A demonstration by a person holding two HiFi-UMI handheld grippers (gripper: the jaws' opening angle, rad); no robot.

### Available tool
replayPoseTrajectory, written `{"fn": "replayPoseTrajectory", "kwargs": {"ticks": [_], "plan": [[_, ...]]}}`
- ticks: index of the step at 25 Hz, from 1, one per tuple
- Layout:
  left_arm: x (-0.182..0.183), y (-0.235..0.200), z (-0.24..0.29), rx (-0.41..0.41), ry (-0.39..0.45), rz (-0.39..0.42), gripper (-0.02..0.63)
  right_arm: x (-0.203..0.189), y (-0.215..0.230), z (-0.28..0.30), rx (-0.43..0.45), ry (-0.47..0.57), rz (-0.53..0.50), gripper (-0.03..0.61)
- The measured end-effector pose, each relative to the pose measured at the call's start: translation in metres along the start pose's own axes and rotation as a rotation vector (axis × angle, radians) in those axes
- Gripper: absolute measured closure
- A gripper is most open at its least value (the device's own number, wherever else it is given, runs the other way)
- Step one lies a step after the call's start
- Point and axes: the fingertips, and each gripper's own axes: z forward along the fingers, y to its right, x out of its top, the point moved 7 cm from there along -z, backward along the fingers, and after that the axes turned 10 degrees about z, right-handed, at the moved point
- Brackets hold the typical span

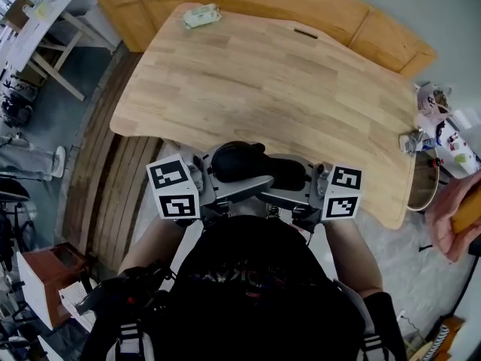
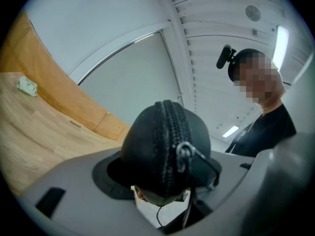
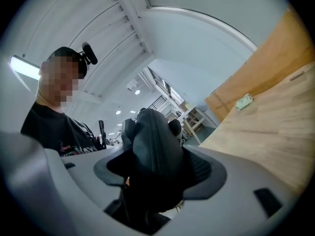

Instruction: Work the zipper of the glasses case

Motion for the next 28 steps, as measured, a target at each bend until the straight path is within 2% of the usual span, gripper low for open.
{"fn": "replayPoseTrajectory", "kwargs": {"ticks": [8,12,15,17,19,20,22,24,28], "plan": [[0.002,-0.011,-0.010,-0.017,0.007,-0.031,0.328,0.003,0.004,-0.009,-0.002,0.085,0.040,0.287],[0.003,-0.024,-0.018,0.058,0.048,-0.062,0.328,0.006,0.012,-0.028,-0.043,0.136,0.065,0.288],[-0.003,-0.038,-0.026,0.119,0.078,-0.149,0.328,0.011,0.021,-0.049,-0.114,0.200,0.071,0.290],[-0.012,-0.042,-0.027,0.108,0.063,-0.219,0.330,0.014,0.032,-0.065,-0.213,0.242,0.047,0.290],[-0.023,-0.041,-0.024,0.087,0.036,-0.272,0.377,0.017,0.047,-0.082,-0.367,0.253,-0.024,0.290],[-0.029,-0.041,-0.022,0.089,0.021,-0.287,0.418,0.018,0.056,-0.092,-0.461,0.239,-0.076,0.290],[-0.043,-0.039,-0.017,0.113,-0.016,-0.304,0.571,0.018,0.076,-0.111,-0.646,0.179,-0.185,0.290],[-0.058,-0.036,-0.014,0.127,-0.062,-0.308,0.601,0.018,0.096,-0.127,-0.783,0.104,-0.286,0.290],[-0.092,-0.031,-0.018,0.187,-0.186,-0.292,0.601,0.024,0.143,-0.149,-0.931,-0.013,-0.382,0.290]]}}
